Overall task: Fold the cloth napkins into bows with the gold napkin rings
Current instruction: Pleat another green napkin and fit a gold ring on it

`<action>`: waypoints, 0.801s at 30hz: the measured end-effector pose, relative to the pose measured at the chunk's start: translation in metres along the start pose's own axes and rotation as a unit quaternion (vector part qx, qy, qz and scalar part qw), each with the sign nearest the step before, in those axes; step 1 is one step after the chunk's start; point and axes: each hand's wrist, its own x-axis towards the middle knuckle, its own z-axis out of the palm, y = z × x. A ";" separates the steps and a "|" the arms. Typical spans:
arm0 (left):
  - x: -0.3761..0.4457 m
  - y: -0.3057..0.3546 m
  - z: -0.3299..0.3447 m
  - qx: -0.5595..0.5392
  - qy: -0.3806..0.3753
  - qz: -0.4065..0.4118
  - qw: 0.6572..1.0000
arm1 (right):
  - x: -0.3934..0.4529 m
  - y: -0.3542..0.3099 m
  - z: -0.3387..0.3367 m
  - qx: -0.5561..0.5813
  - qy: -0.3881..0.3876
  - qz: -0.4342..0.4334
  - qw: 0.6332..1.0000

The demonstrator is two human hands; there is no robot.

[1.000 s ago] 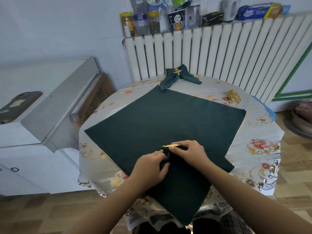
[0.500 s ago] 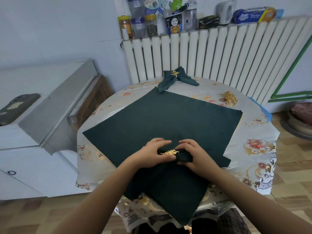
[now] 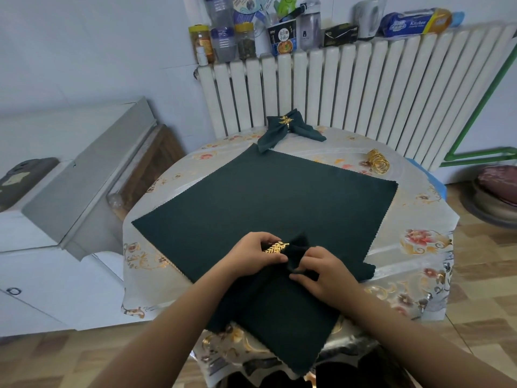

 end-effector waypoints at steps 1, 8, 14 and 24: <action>0.000 0.000 0.001 0.001 0.003 0.001 1.000 | 0.000 0.000 0.001 -0.006 -0.012 -0.006 1.000; 0.001 0.005 -0.004 0.078 0.067 0.061 0.993 | 0.014 -0.006 -0.006 0.124 0.102 0.190 0.969; 0.001 0.006 0.000 0.128 0.120 0.130 0.976 | 0.045 -0.018 -0.013 0.207 0.006 0.356 0.911; -0.012 0.007 -0.002 0.038 0.268 0.035 0.962 | 0.060 -0.020 -0.019 0.460 0.177 0.363 0.791</action>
